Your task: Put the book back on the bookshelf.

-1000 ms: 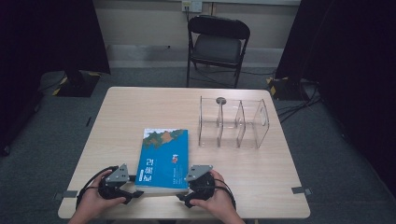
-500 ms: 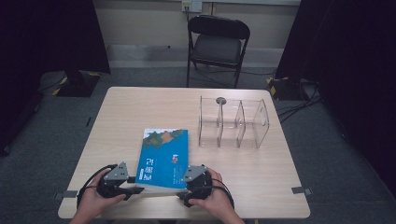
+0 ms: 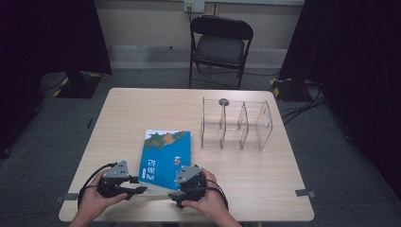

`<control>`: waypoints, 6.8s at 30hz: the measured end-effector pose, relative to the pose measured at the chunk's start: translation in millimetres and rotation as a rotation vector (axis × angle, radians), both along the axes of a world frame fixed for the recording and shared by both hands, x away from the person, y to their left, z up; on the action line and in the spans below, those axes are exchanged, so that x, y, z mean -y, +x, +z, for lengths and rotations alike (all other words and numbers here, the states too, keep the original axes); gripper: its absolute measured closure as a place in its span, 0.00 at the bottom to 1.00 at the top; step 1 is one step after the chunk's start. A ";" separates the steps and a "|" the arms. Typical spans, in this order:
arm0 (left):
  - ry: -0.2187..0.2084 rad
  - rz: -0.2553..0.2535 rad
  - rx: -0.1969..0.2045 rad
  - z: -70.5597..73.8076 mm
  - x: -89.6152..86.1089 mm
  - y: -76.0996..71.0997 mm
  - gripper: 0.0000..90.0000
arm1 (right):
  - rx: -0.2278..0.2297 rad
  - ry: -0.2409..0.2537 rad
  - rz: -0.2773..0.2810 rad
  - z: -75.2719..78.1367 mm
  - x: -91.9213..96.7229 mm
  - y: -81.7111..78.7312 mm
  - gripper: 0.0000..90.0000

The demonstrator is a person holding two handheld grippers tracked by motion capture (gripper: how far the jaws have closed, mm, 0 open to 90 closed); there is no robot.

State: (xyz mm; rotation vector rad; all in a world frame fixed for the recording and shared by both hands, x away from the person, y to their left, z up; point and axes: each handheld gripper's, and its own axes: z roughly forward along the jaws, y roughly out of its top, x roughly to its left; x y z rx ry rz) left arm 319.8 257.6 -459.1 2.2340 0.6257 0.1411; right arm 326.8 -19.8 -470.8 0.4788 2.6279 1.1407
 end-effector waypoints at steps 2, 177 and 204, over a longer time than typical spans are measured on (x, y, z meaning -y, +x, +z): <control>0.000 -0.003 0.001 0.2 -0.1 0.2 0.65 | -0.011 0.014 -0.004 -2.0 -7.5 2.0 0.14; -0.048 0.120 0.000 -24.9 6.3 1.8 0.32 | 0.270 -0.070 0.077 -9.4 -34.7 -9.8 0.54; 0.037 0.094 0.075 -41.9 -22.6 23.1 0.18 | 0.052 -0.014 0.028 57.7 -29.0 19.3 0.63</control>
